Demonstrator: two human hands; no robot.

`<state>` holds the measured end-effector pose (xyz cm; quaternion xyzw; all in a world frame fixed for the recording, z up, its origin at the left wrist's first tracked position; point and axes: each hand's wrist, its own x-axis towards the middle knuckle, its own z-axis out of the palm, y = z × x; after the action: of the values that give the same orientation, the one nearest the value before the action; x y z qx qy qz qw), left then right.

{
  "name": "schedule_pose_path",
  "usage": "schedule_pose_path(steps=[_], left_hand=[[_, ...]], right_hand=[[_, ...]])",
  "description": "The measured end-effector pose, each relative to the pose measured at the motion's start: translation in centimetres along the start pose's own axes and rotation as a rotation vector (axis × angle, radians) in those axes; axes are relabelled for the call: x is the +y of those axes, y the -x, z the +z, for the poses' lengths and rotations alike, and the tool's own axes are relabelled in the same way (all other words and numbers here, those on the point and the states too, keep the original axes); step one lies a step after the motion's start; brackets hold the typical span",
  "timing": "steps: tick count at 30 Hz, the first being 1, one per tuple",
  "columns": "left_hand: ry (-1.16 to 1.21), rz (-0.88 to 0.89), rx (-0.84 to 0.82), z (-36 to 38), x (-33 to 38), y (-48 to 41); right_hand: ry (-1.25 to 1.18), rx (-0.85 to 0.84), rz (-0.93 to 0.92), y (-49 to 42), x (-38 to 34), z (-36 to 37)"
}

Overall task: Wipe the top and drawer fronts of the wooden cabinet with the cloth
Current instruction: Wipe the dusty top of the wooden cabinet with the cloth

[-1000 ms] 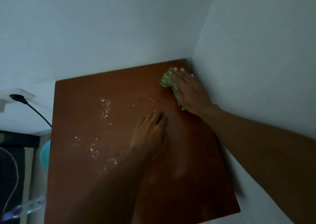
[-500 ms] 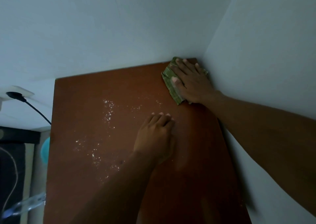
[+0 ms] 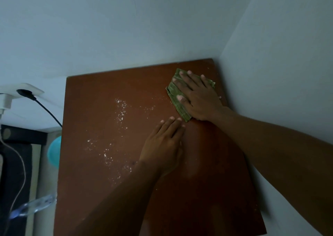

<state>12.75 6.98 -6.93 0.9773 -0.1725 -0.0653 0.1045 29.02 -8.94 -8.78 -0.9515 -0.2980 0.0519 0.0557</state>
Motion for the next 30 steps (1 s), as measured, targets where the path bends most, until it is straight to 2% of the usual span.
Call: schedule_pose_path(steps=[14,23,30], left_hand=[[0.011,-0.029,-0.046,-0.3,2.2,5.2],[0.005,0.075,-0.053,0.3,4.0,10.9],[-0.024,0.1,-0.075,1.2,5.3,15.1]], right_hand=[[0.035,-0.019,-0.028,10.1,-4.7,1.1],[0.054,0.0,0.112,20.1,-9.4,2.3],[0.051,0.007,0.151,27.0,-12.7,3.3]])
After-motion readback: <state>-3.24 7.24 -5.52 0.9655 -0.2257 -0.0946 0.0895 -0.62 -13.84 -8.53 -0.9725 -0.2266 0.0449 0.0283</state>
